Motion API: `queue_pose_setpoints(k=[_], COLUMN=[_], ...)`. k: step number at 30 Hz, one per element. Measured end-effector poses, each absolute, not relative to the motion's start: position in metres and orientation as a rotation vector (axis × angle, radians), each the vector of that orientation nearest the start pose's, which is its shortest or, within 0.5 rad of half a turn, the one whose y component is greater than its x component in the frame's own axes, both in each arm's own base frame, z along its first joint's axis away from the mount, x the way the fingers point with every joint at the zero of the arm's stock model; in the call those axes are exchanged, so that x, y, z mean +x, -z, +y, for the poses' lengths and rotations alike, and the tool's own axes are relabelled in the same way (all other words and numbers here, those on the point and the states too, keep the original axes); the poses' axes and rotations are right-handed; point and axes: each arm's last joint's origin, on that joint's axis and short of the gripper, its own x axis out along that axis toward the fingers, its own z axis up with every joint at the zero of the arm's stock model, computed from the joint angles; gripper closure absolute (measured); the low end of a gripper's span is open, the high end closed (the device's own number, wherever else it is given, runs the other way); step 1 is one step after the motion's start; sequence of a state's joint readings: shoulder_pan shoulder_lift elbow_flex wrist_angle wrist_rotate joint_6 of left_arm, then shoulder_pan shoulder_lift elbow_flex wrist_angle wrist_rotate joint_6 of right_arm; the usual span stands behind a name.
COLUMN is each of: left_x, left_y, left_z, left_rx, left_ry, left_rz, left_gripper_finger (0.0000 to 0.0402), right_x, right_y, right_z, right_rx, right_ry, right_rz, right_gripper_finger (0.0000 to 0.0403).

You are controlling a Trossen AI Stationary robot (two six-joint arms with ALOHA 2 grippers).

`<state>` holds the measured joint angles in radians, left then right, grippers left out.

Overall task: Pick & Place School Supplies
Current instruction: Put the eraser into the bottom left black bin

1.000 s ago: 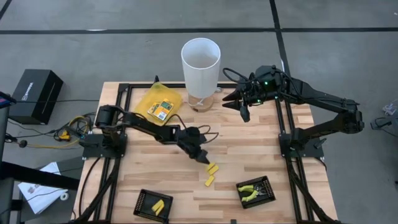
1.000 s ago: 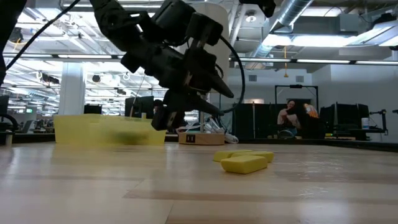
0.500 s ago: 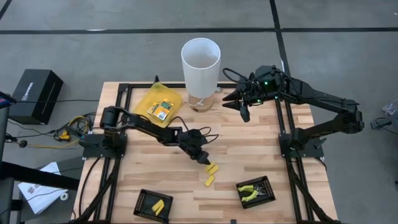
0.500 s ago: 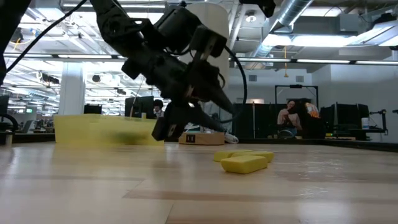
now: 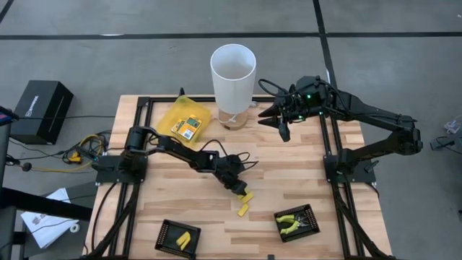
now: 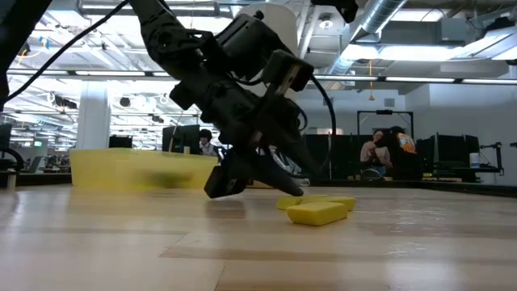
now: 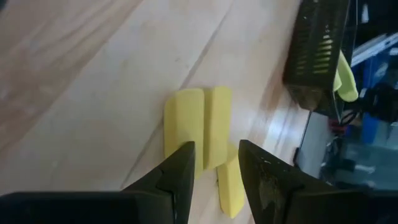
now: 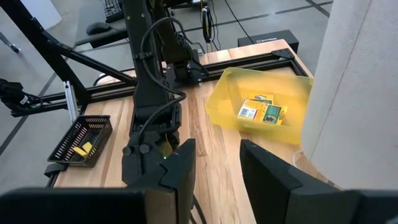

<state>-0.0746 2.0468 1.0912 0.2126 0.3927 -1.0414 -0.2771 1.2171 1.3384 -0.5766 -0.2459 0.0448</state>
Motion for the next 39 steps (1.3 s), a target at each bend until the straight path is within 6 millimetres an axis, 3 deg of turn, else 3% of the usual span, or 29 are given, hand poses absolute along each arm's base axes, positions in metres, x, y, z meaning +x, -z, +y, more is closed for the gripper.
queue_pose_setpoints(k=[13, 23, 34, 39], left_x=[0.397, 0.381, 0.381, 0.382], left_y=[-0.107, -0.092, -0.092, -0.092], left_z=[-0.037, -0.027, -0.027, -0.026], left_rx=[-1.067, -1.072, -1.093, -1.105], left_ry=[0.002, -0.052, -0.045, -0.051], left_rz=[0.938, 1.010, 1.011, 1.005], left_gripper_finger=[0.0280, 0.0279, 0.0280, 0.0305], right_x=[0.243, 0.243, 0.242, 0.242], right_y=[-0.398, -0.398, -0.397, -0.397], right_z=[-0.062, -0.061, -0.061, -0.061], right_rx=[0.162, 0.164, 0.152, 0.152], right_ry=[0.040, 0.024, 0.022, 0.022], right_rz=[0.442, 0.445, 0.459, 0.457], right_gripper_finger=[0.0285, 0.0285, 0.0285, 0.0285])
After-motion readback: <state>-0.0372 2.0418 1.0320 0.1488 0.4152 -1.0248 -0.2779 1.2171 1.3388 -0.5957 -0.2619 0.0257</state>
